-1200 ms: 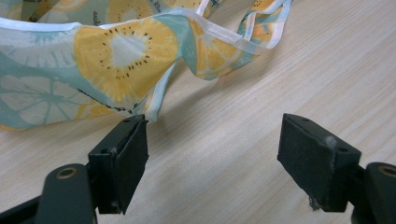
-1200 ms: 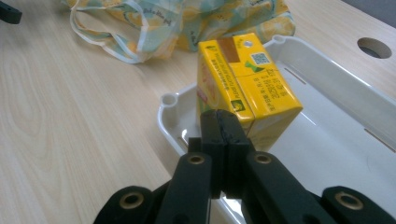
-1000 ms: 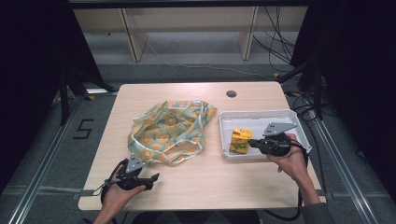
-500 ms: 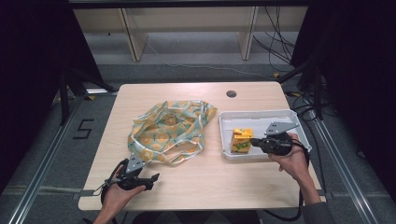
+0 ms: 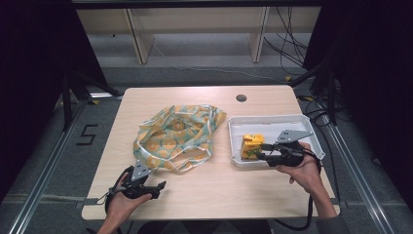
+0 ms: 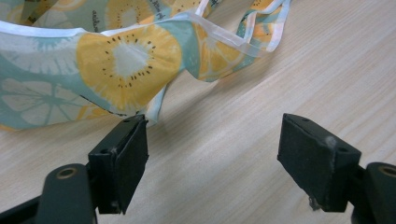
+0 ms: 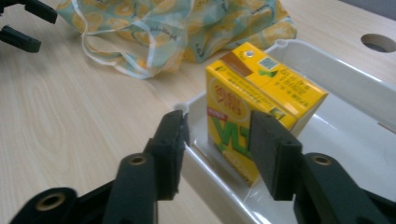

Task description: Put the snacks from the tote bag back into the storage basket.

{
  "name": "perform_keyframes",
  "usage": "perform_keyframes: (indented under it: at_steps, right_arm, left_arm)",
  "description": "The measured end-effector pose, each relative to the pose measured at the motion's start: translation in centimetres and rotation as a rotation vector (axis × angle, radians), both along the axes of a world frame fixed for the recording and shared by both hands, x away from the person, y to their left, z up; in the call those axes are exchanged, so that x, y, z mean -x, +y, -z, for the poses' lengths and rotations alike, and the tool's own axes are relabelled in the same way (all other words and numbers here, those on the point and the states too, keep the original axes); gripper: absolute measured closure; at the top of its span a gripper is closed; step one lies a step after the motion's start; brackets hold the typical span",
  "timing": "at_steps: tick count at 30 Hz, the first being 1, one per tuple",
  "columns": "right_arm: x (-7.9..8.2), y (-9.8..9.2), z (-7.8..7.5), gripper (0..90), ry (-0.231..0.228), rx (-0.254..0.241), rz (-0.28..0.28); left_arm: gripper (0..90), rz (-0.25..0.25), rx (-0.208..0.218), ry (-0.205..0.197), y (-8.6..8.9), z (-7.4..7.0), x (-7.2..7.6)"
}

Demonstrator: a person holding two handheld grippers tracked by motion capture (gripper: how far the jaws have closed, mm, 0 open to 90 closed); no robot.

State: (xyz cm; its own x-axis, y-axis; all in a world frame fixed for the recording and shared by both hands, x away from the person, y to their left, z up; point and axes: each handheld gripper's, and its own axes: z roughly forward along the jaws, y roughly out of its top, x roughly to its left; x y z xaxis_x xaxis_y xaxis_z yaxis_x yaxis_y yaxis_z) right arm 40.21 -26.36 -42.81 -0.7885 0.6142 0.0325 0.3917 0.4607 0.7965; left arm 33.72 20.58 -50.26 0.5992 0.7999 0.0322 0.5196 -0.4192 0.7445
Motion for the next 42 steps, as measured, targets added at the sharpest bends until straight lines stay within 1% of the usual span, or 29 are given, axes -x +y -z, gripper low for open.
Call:
perform_keyframes:
  at_steps: [2, 3, 4, 5, 6, 8, 9, 11, 12, 13, 14, 16, 17, 18, 19, 21, 23, 26, 27, 28, 29, 32, 33, 35, 36, 37, 38, 41, 42]
  right_arm:
    - [0.4, 0.3, 0.1, 49.8, 0.017, -0.009, 0.019]
    - [0.4, 0.3, 0.2, 47.6, 0.008, -0.004, 0.025]
    - [0.6, 0.5, 0.3, 45.5, 0.02, -0.019, 0.044]
    - [0.6, 0.5, 0.4, 43.2, 0.0, -0.024, 0.054]
    - [0.6, 0.5, 0.5, 41.7, 0.006, -0.029, 0.061]
    - [0.9, 0.7, 0.6, 40.1, 0.035, -0.055, 0.082]
    - [0.8, 0.7, 0.6, 40.2, 0.019, -0.047, 0.065]
    - [1.1, 1.0, 0.8, 39.9, 0.034, -0.069, 0.079]
    - [1.1, 1.0, 0.9, 39.2, 0.037, -0.058, 0.07]
    - [1.0, 1.0, 1.0, 38.7, 0.018, -0.055, 0.07]
    - [1.1, 1.1, 1.0, 37.8, 0.037, -0.054, 0.069]
    - [1.1, 1.2, 1.2, 37.0, 0.018, -0.062, 0.078]
    - [1.2, 1.2, 1.2, 36.8, 0.043, -0.061, 0.072]
    - [1.1, 1.2, 1.2, 36.3, 0.035, -0.054, 0.064]
    - [1.3, 1.3, 1.3, 35.5, 0.043, -0.068, 0.075]
    - [1.2, 1.2, 1.3, 34.2, 0.011, -0.048, 0.057]
    - [1.4, 1.4, 1.4, 34.0, 0.042, -0.065, 0.071]
    - [1.6, 1.6, 1.6, 33.6, 0.025, -0.062, 0.072]
    - [1.7, 1.6, 1.6, 33.3, 0.039, -0.055, 0.064]
    - [1.8, 1.6, 1.7, 33.1, 0.033, -0.053, 0.065]
    - [1.7, 1.5, 1.7, 33.0, 0.008, -0.04, 0.06]
    - [2.2, 1.7, 1.9, 32.5, 0.044, -0.055, 0.064]
    - [2.2, 1.7, 1.9, 32.4, 0.023, -0.04, 0.067]
    - [2.4, 1.6, 2.1, 32.2, 0.016, -0.035, 0.066]
    - [2.5, 1.7, 2.2, 31.9, 0.024, -0.04, 0.07]
    - [2.8, 1.7, 2.2, 31.6, 0.042, -0.042, 0.073]
    - [2.8, 1.7, 2.4, 31.4, 0.024, -0.038, 0.078]
    - [3.3, 1.7, 2.7, 29.9, 0.021, -0.04, 0.083]
    - [3.3, 1.5, 2.8, 29.7, 0.017, -0.035, 0.078]
  left_arm:
    - [23.7, 0.012, -0.016, -0.006, 0.1, 0.0, -0.1]
    - [23.7, -0.002, -0.01, 0.009, 0.0, 0.0, 0.0]
    - [23.7, 0.001, -0.007, -0.005, 0.0, 0.0, 0.0]
    - [23.7, 0.004, -0.009, -0.004, 0.1, 0.0, -0.1]
    - [23.7, 0.011, -0.018, -0.001, 0.2, -0.1, -0.1]
    - [23.8, 0.001, -0.002, 0.004, 0.0, 0.0, 0.0]
    - [23.7, 0.019, -0.03, 0.002, 0.2, -0.1, 0.0]
    - [23.7, 0.027, -0.032, 0.001, 0.2, -0.1, -0.1]
    - [23.7, 0.027, -0.032, 0.004, 0.1, 0.0, -0.1]
    - [23.7, 0.02, -0.019, 0.001, 0.1, 0.0, 0.0]
    - [23.7, 0.03, -0.036, 0.005, 0.2, -0.1, -0.1]
    - [23.7, 0.027, -0.035, 0.001, 0.2, -0.1, -0.1]
    - [23.7, 0.025, -0.033, -0.001, 0.2, 0.0, -0.1]
    - [23.7, 0.025, -0.033, -0.002, 0.2, 0.0, -0.1]
    - [23.7, 0.026, -0.033, 0.0, 0.2, -0.1, -0.1]
    - [23.7, 0.026, -0.039, 0.007, 0.2, -0.1, -0.1]
    - [23.7, 0.028, -0.041, 0.008, 0.2, -0.1, -0.1]
    - [23.7, 0.024, -0.037, 0.0, 0.2, -0.1, -0.1]
    - [23.7, 0.007, -0.02, 0.004, 0.0, -0.1, 0.0]
    - [23.7, 0.01, -0.018, 0.009, 0.1, 0.0, 0.0]
    - [23.7, 0.016, -0.022, 0.004, 0.1, 0.0, 0.0]
    - [23.7, 0.021, -0.025, 0.009, 0.1, 0.0, 0.0]
    - [23.7, 0.02, -0.031, 0.013, 0.1, -0.1, 0.0]
    - [23.7, 0.021, -0.03, 0.014, 0.2, -0.1, 0.0]
    - [23.7, 0.005, -0.008, 0.015, 0.0, 0.0, 0.0]
    - [23.7, 0.01, -0.01, 0.014, 0.0, 0.0, 0.1]
    - [23.7, 0.02, -0.039, 0.012, 0.1, -0.1, 0.1]
    - [23.7, 0.016, -0.007, -0.006, -0.2, 0.0, 0.2]
    - [23.7, 0.028, -0.029, 0.003, -0.1, -0.1, 0.2]
